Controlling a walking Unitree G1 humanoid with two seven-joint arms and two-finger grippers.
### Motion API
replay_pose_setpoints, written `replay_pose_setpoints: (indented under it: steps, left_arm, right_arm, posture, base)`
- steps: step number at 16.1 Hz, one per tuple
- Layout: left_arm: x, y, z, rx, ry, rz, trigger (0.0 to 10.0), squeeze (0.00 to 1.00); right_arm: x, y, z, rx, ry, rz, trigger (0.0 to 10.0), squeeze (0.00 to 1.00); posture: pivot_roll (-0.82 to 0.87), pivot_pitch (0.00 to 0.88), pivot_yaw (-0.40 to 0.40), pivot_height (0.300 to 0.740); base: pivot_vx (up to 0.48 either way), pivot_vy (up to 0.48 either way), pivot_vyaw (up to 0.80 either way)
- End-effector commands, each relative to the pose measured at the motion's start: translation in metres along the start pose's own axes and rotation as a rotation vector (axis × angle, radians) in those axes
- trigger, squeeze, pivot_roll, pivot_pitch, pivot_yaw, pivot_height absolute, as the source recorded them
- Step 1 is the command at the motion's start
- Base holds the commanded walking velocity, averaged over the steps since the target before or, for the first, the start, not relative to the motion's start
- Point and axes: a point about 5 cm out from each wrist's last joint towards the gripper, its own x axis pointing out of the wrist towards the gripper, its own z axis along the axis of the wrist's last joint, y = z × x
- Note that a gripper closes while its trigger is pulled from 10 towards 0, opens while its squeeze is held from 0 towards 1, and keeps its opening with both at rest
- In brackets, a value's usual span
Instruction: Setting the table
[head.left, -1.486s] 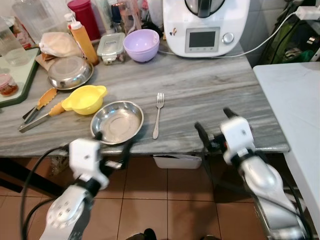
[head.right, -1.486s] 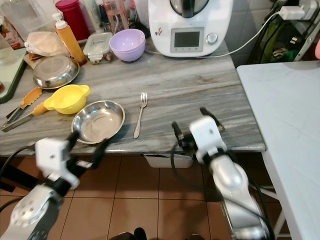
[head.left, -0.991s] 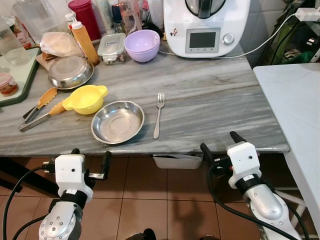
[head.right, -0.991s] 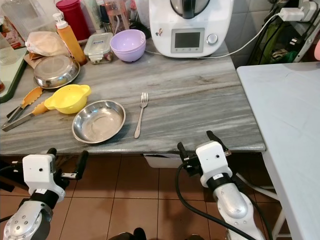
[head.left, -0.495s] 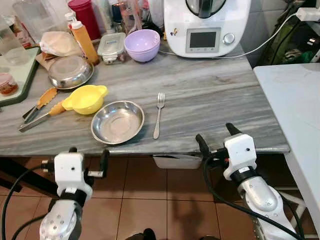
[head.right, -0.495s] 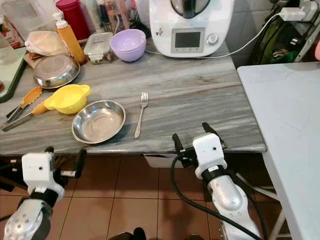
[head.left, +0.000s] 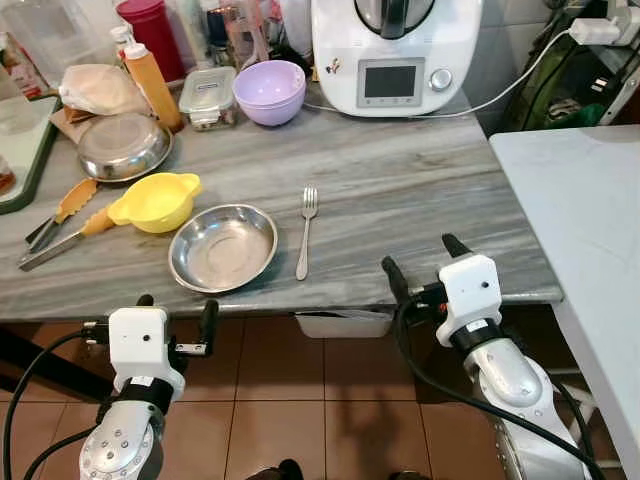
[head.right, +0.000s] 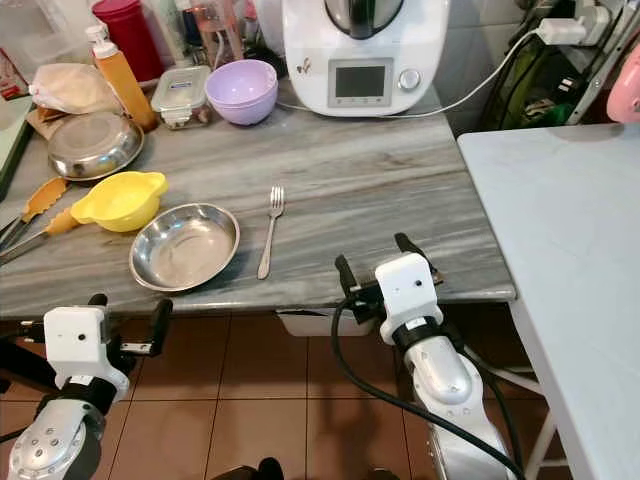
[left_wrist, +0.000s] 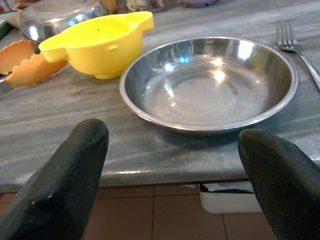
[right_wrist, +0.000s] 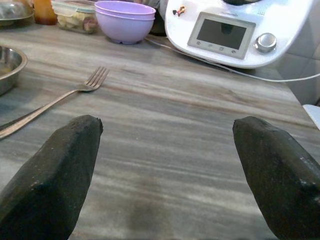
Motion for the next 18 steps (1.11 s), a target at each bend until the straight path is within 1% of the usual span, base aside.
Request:
replay_pose_setpoints:
  steps: [1,9,18]
  left_arm:
    - [-0.0007,0.0022,-0.0016,0.012,0.011,0.008,10.0,0.0]
    - [0.0015,0.0017,-0.0015,0.035,0.028,0.026,10.0,0.0]
    - [0.0022,0.0016,-0.0032,0.044,0.044,0.017,10.0,0.0]
  right_arm:
    - [0.0003,0.0038,-0.0029,0.009,0.011,0.015,10.0,0.0]
    - [0.0039,0.0063,-0.0049,0.01,0.014,0.025,10.0,0.0]
    - [0.0013,0.0096,-0.0075,0.011,0.026,0.024,10.0,0.0]
  posture:
    - [-0.15,0.16,0.109,0.74]
    - [-0.15,0.158,0.108,0.74]
    - [-0.15,0.168,0.121,0.74]
  base:
    - [0.0,0.0,0.0]
    - [0.0,0.0,0.0]
    - [-0.282,0.0,0.0]
